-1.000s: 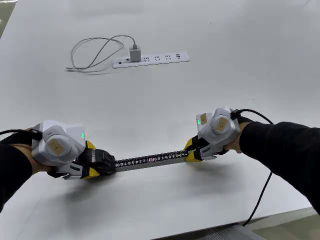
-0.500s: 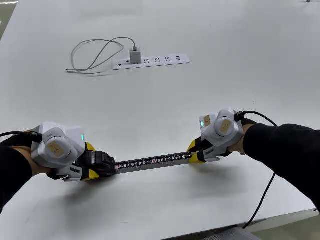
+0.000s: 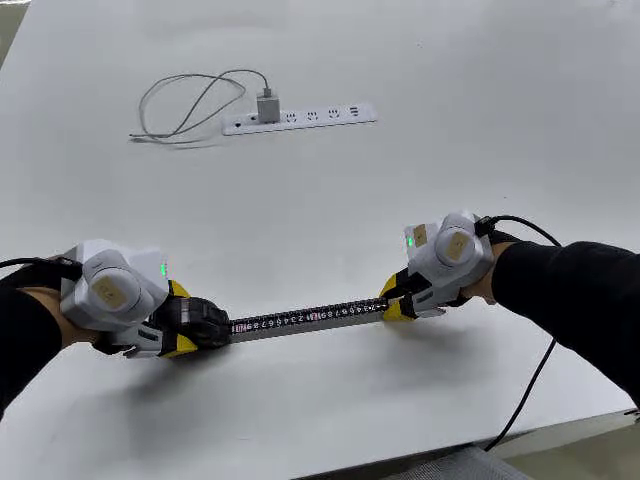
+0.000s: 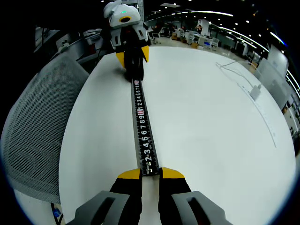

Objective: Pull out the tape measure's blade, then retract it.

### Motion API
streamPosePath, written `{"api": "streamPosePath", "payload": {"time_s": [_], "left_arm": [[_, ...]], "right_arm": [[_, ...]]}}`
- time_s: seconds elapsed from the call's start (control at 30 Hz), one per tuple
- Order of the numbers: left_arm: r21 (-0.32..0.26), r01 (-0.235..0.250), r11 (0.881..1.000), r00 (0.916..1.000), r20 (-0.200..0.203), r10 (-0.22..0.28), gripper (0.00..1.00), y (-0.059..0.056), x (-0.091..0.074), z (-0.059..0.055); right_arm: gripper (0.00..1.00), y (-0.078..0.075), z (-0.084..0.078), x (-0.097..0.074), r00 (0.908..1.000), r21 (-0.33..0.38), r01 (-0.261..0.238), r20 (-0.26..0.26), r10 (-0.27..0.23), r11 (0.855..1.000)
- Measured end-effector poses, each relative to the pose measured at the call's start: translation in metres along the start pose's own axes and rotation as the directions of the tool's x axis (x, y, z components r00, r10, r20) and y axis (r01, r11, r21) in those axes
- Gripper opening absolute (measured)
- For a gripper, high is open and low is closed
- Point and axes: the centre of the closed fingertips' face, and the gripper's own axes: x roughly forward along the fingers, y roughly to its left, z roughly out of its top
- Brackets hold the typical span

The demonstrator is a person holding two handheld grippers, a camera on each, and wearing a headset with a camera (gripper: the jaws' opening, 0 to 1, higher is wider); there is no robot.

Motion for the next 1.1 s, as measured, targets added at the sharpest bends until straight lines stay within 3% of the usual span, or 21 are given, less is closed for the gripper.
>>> {"api": "streamPosePath", "payload": {"time_s": [1.1], "left_arm": [[0.000,0.000,1.000,1.0000,-0.001,0.000,0.30,0.000,0.000,0.000]], "right_arm": [[0.08,-0.003,-0.015,-0.010,0.9999,0.011,0.010,-0.008,-0.010,1.000]]}}
